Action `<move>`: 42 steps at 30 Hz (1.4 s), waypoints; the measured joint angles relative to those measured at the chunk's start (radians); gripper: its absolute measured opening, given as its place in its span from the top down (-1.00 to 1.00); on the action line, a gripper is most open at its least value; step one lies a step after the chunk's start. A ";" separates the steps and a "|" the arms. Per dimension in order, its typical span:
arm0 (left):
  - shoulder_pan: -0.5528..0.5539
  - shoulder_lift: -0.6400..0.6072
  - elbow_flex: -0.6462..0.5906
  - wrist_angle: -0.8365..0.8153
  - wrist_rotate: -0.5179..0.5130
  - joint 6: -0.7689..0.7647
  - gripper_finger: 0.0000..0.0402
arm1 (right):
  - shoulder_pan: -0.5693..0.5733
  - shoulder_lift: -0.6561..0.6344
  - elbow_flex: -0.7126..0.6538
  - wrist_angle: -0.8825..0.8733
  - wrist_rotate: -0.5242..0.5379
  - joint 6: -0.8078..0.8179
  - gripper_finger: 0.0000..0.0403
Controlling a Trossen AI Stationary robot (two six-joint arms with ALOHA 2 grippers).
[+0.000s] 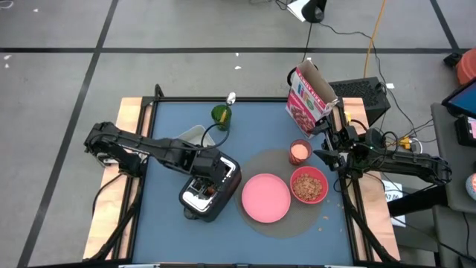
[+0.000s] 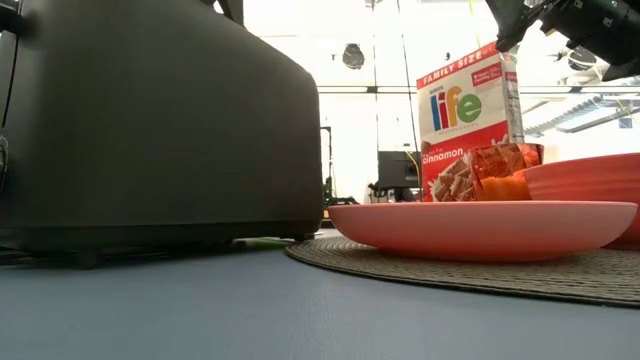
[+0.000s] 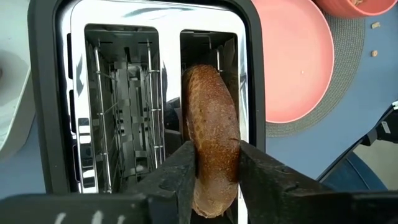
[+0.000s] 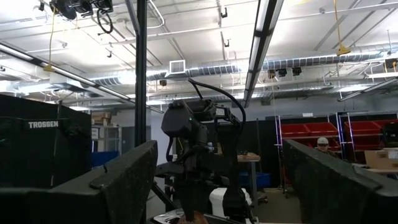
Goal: Arrange a breakfast setting
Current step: Put the bagel on the pink plate
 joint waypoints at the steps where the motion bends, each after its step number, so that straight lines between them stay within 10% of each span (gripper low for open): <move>1: 0.000 0.000 0.000 0.000 0.000 0.000 0.44 | 0.000 0.000 0.000 0.000 0.000 0.000 -0.67; 42: 0.014 -0.092 0.001 0.003 0.009 0.030 0.45 | 0.000 0.015 0.000 0.000 0.000 0.003 -0.67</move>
